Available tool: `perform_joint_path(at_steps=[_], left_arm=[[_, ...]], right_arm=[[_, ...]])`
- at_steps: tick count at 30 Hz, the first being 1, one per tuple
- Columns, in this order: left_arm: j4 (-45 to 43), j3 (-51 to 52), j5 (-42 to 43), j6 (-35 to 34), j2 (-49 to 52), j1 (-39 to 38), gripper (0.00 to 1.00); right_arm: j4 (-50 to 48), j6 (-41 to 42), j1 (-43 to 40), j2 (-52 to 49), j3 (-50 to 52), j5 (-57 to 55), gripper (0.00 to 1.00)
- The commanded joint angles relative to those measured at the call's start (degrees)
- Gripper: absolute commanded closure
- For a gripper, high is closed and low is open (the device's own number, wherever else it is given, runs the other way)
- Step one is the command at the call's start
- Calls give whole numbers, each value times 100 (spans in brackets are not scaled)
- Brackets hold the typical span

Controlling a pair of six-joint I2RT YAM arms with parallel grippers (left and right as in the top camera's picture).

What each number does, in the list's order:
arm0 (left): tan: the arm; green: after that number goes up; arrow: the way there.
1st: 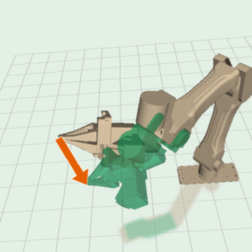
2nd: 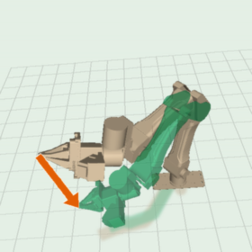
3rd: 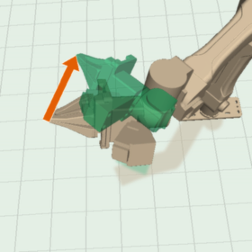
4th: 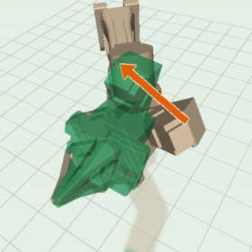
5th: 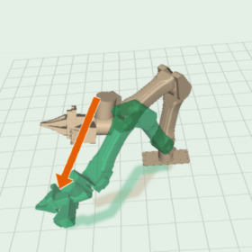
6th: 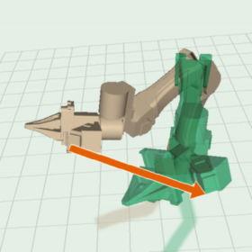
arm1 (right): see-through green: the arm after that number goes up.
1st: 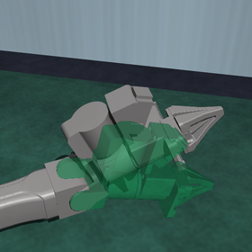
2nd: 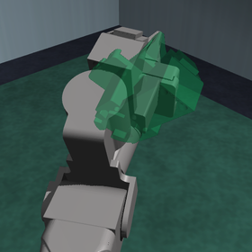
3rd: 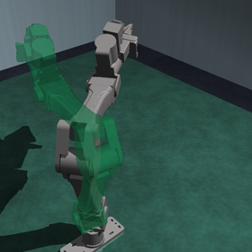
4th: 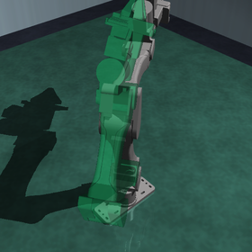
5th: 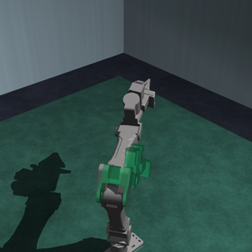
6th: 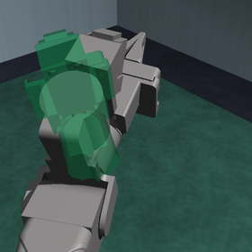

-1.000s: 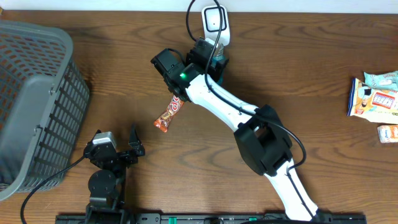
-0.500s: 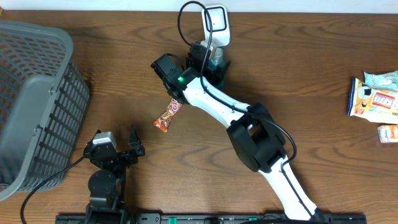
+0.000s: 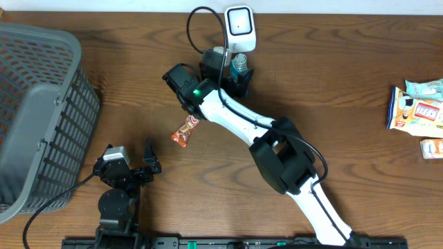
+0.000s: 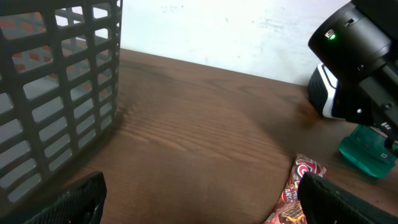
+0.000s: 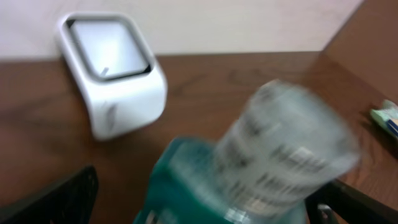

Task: Scan the item barcode
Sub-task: 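Lift the mouthwash bottle and hold it at the white scanner, then lower the mouthwash bottle onto the table near the scanner and release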

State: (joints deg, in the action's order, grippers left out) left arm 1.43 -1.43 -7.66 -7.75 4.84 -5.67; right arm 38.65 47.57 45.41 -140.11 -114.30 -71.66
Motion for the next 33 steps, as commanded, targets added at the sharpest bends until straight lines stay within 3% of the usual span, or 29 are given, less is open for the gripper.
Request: perform_joint_path(at_steps=[1, 11, 14, 18, 23, 26, 28, 31, 33], left_arm=[[197, 120, -94, -48, 0, 26, 2], [197, 120, -94, -48, 0, 24, 2], [197, 120, -94, -48, 0, 24, 2], [197, 120, -94, -48, 0, 26, 2], [197, 120, -94, -50, 0, 24, 2], [197, 120, -94, -48, 0, 24, 2], [197, 120, -94, -48, 0, 26, 2], [197, 120, -94, -48, 0, 24, 2], [197, 120, -94, -50, 0, 24, 2]], right_arm=[[98, -813, 57, 549, -46, 835, 1], [1231, -1355, -136, 2103, -44, 2321, 1], [1335, -2144, -271, 2256, -44, 2745, 1], [1600, -3729, -616, 2247, -44, 4111, 1], [1921, -3915, -1259, 2247, -44, 4846, 25], [1897, -4004, -1537, 2247, -44, 5134, 10], [1757, -4572, -1683, 2247, -44, 5917, 2], [1714, -5388, -1856, 2243, -44, 7246, 1], [1753, -5558, -1923, 2243, -44, 7499, 1]])
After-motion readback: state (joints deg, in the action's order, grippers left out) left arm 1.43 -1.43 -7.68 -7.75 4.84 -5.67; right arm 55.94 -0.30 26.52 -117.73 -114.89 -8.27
